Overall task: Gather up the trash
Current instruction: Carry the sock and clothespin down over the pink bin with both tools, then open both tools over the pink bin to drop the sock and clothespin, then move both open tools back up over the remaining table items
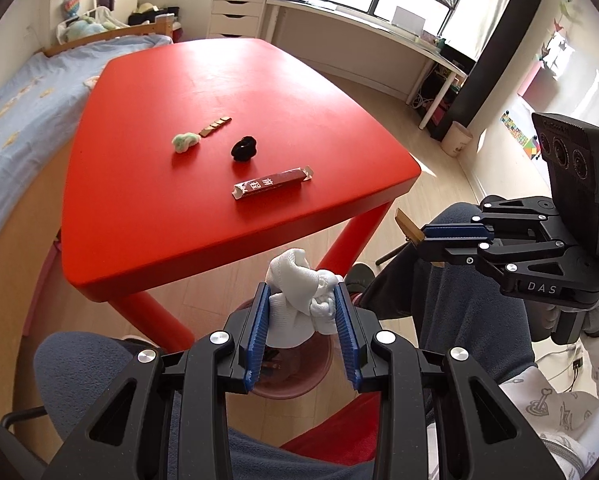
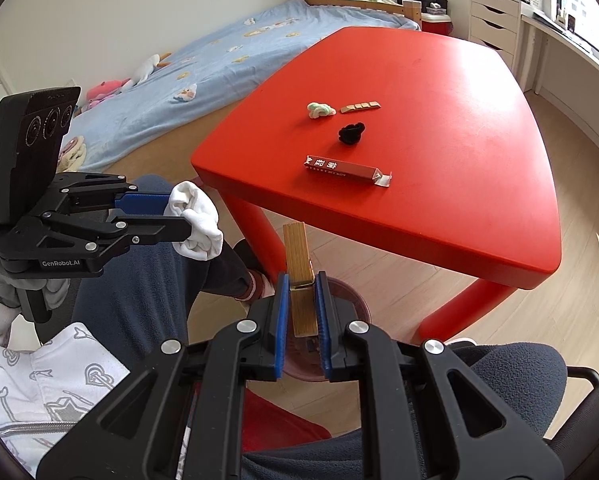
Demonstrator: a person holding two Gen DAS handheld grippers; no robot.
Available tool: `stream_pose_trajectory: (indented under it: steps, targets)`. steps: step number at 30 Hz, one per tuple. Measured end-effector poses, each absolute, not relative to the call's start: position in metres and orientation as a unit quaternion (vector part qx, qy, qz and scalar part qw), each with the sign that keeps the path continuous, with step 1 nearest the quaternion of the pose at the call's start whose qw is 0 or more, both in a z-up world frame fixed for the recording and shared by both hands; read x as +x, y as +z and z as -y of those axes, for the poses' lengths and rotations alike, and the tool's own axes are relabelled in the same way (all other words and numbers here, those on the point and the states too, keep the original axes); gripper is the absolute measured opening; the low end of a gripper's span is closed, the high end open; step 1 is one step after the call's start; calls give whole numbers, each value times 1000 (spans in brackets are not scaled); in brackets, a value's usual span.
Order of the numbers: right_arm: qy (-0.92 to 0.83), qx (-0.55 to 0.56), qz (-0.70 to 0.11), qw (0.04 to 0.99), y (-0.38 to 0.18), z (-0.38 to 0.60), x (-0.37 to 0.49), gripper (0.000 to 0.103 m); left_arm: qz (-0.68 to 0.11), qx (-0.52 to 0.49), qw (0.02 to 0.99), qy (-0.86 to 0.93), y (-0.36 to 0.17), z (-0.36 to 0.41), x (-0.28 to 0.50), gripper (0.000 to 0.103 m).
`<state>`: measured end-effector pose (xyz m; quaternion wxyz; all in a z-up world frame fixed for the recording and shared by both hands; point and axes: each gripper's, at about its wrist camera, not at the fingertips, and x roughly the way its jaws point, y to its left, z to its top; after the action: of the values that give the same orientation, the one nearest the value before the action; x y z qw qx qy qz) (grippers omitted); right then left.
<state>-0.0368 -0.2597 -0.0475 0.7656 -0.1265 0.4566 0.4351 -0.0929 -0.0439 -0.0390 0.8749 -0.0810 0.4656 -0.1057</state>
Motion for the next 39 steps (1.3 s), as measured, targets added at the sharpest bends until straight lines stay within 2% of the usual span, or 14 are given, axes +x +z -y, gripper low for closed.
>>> stream_pose_trajectory:
  steps: [7, 9, 10, 11, 12, 13, 15, 16, 21, 39]
  targets:
    - [442, -121, -458, 762, -48, 259, -37, 13, -467, -80, 874, -111, -38, 47, -94, 32]
    - [447, -118, -459, 758, -48, 259, -36, 13, -467, -80, 873, -114, -38, 48, -94, 36]
    - [448, -118, -461, 757, -49, 259, -36, 18, -466, -80, 874, -113, -38, 47, -94, 39]
    - [446, -119, -462, 757, -50, 259, -35, 32, -466, -77, 874, -110, -38, 47, -93, 56]
    - [442, -122, -458, 762, -50, 258, -35, 65, -464, -76, 877, -104, -39, 46, -93, 76]
    - [439, -121, -453, 767, -50, 259, -35, 86, -459, -78, 880, -98, -38, 44, -93, 86]
    - [437, -114, -453, 769, -49, 261, -33, 88, -459, -81, 880, -90, -39, 39, -93, 90]
    - [432, -115, -454, 771, -50, 261, -32, 94, -462, -79, 879, -86, -40, 38, -92, 91]
    - [423, -111, -463, 771, -53, 264, -27, 100, -466, -86, 878, -76, -42, 32, -93, 95]
    - [422, -113, -469, 767, -55, 265, -25, 100, -469, -100, 874, -73, -42, 26, -92, 95]
